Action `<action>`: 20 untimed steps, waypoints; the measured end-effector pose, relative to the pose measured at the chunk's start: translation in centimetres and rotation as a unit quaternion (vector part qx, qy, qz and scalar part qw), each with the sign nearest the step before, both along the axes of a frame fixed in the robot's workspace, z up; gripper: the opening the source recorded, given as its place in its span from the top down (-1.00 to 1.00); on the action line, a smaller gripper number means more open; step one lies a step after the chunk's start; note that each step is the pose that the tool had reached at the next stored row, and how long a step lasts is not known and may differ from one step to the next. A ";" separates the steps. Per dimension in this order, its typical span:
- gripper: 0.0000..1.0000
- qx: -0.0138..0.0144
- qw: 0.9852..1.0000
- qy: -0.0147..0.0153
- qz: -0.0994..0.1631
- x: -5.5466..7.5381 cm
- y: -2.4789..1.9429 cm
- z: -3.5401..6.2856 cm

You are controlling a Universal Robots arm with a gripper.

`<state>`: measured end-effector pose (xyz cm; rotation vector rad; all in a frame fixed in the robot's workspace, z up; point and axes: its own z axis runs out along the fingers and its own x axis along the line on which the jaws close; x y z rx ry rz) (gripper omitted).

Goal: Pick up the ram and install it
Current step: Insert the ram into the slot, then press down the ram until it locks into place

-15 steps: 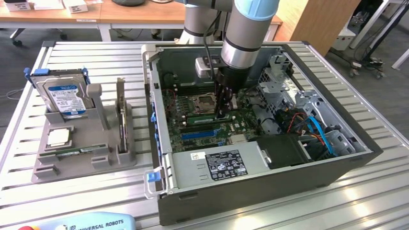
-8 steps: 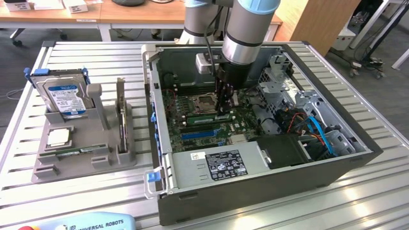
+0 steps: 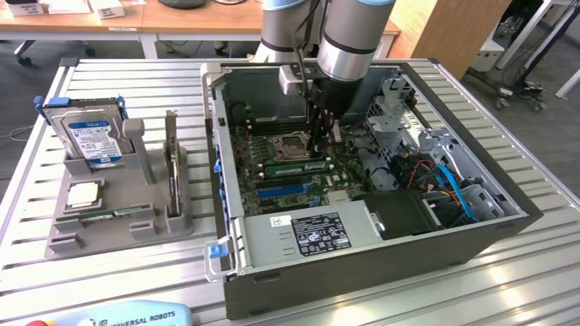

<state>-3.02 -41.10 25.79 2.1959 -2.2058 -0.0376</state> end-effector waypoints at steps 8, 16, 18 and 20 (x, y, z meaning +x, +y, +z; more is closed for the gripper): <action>0.50 0.000 1.000 0.000 0.000 0.0 0.00 1.14; 0.50 0.000 1.000 0.000 0.000 0.0 0.00 1.16; 0.50 0.000 1.000 0.000 0.000 0.0 0.00 1.16; 0.50 0.000 1.000 0.000 0.000 0.0 0.00 1.16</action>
